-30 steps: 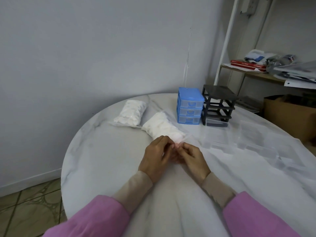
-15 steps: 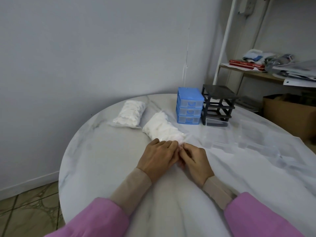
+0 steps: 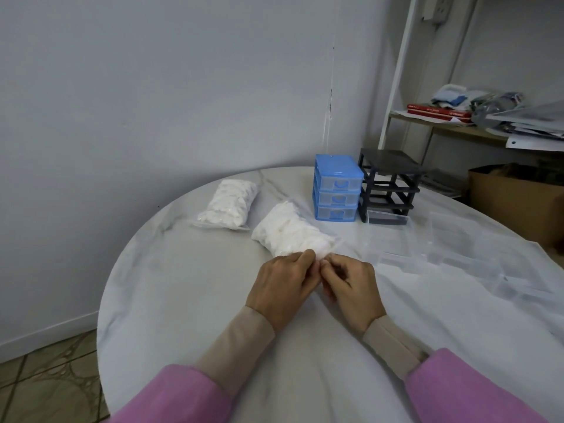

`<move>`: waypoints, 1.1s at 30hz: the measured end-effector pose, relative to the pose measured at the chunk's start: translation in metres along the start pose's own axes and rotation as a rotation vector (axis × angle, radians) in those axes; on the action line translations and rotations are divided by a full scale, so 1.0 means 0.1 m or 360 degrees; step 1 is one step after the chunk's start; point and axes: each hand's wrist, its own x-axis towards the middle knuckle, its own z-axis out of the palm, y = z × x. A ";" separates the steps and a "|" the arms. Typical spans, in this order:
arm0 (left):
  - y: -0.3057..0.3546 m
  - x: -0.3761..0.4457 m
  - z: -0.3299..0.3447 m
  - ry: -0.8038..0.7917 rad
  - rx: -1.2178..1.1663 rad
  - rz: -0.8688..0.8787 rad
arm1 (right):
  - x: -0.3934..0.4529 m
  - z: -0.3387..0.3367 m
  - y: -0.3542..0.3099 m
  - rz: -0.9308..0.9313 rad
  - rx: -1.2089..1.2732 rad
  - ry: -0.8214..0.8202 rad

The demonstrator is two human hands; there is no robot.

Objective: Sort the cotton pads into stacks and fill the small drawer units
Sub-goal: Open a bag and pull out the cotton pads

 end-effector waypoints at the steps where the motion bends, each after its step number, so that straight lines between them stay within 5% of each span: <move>1: 0.00 0.00 0.00 0.0004 -0.0058 -0.0033 | 0.00 0.00 0.00 0.0005 -0.0003 0.0005; 17: -0.06 0.07 -0.09 0.0148 -0.0145 -0.0164 | 0.02 -0.02 0.04 0.0115 -0.0251 0.0007; 25: -0.19 0.13 -0.25 0.0416 -0.0067 -0.0298 | 0.05 -0.10 0.04 0.0389 -0.0222 0.0030; 33: -0.14 0.12 -0.24 -0.0065 -0.0406 -0.0199 | 0.13 -0.13 -0.04 0.0650 0.0796 0.0111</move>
